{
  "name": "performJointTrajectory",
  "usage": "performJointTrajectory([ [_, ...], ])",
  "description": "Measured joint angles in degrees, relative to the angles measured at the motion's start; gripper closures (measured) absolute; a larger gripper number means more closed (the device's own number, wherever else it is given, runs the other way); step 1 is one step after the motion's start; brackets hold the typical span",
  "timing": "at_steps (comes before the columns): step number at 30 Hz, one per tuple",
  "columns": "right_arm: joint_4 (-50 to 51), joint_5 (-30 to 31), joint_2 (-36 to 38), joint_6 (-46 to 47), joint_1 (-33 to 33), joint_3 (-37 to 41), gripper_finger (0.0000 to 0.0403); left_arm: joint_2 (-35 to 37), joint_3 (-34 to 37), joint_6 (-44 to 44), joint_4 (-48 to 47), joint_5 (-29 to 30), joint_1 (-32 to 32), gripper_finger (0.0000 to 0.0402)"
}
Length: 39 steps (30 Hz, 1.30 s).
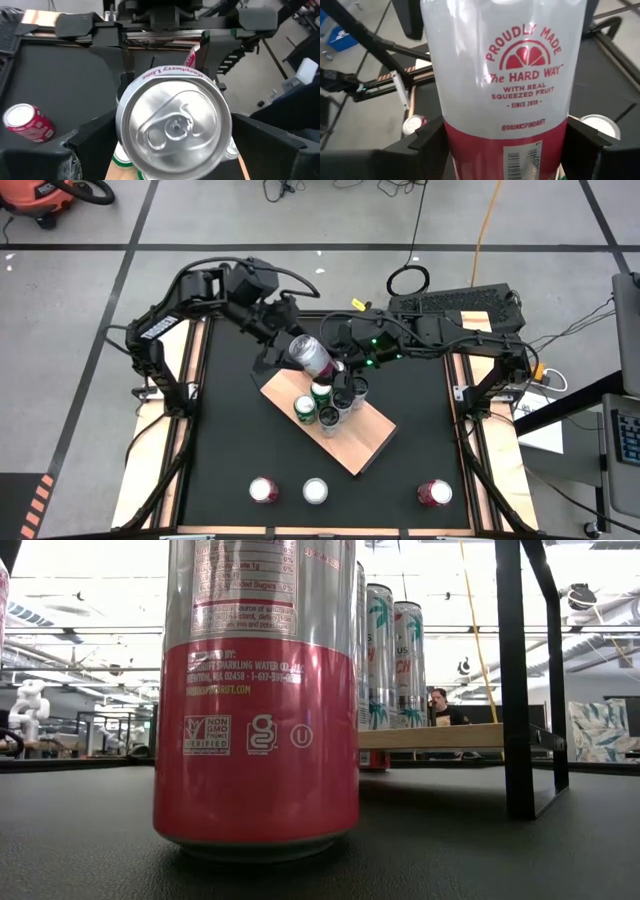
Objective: Place canned beverage on shelf
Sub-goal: Put the top white and pink soda can aligned with the other white and pink soda can
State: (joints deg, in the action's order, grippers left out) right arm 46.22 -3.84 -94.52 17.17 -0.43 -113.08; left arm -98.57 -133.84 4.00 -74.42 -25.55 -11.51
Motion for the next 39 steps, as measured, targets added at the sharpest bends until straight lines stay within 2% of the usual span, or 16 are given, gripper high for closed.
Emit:
performJointTrajectory([
  [25,2.5,-2.4,0.0,0.1,0.0,0.0,0.0133,-1.5,0.0,1.2,-2.1,-0.6,1.2,0.0033],
  [39,2.5,-2.7,0.0,-0.4,0.0,0.0,0.0133,-1.4,0.0,1.3,-1.3,-1.0,1.1,0.0093],
])
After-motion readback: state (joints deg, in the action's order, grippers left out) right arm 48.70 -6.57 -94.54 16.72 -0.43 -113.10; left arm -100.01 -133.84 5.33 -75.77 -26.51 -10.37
